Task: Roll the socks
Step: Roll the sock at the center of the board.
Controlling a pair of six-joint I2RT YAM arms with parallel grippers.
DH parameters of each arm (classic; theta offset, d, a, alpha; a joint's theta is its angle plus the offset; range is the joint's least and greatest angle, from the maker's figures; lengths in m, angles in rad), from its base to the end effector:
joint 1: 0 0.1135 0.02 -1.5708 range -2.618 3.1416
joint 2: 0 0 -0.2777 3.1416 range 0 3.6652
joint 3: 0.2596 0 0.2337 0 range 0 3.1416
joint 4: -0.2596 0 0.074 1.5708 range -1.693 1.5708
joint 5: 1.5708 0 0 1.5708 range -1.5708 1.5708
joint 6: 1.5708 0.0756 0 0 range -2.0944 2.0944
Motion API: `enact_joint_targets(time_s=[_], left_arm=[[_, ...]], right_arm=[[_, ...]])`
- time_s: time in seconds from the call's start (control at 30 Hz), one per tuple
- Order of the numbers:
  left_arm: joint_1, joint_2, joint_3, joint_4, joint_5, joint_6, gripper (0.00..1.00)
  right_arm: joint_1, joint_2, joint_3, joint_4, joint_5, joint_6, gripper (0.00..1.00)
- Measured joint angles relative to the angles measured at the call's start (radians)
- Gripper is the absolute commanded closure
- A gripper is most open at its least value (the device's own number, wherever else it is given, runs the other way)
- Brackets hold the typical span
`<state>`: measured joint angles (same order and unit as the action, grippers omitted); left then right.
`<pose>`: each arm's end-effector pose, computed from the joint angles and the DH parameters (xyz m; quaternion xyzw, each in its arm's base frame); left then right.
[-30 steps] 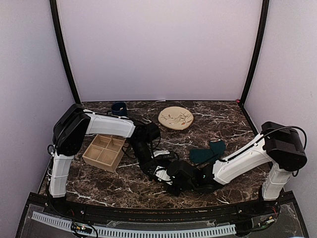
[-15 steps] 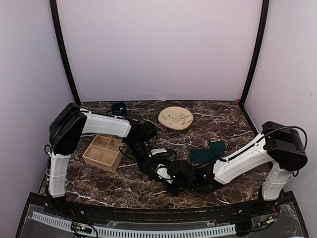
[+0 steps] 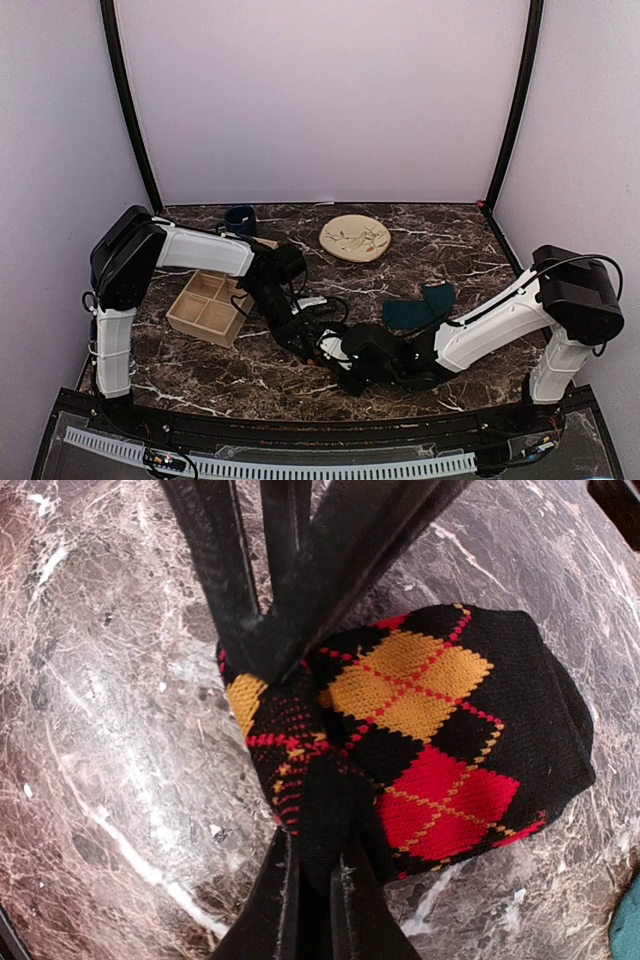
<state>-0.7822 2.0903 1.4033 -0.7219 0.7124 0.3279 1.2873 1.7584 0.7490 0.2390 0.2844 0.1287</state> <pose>0.2430 -0.3111 0.1282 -0.5163 -0.7791 0.3557 0.0044 0.1177 0.3282 0.1250 -0.4529 0.7932 0.1517 0.3779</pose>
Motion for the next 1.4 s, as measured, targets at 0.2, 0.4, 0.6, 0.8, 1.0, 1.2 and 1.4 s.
enact_joint_targets(time_s=[0.2, 0.4, 0.6, 0.8, 1.0, 1.2, 1.4], left_arm=[[0.024, -0.01, -0.018, 0.018, -0.007, -0.016, 0.74], [0.05, -0.068, -0.074, 0.066, -0.048, -0.038, 0.74], [0.062, -0.143, -0.14, 0.15, -0.09, -0.064, 0.74], [0.062, -0.238, -0.217, 0.266, -0.124, -0.097, 0.74], [0.061, -0.337, -0.326, 0.417, -0.133, -0.153, 0.72], [0.04, -0.415, -0.42, 0.544, -0.146, -0.196, 0.72], [-0.051, -0.437, -0.474, 0.66, -0.183, -0.209, 0.71]], right_arm=[[0.0, -0.004, -0.005, 0.0, 0.0, 0.008, 0.97], [0.0, -0.009, -0.007, -0.009, 0.0, 0.011, 0.97], [-0.001, -0.009, -0.007, -0.012, -0.018, 0.032, 0.98], [-0.021, -0.016, -0.007, -0.013, -0.081, 0.088, 0.98], [-0.063, -0.035, -0.022, -0.008, -0.195, 0.174, 0.98], [-0.116, -0.061, -0.063, 0.022, -0.314, 0.279, 0.98], [-0.165, -0.063, -0.085, 0.061, -0.425, 0.38, 0.98]])
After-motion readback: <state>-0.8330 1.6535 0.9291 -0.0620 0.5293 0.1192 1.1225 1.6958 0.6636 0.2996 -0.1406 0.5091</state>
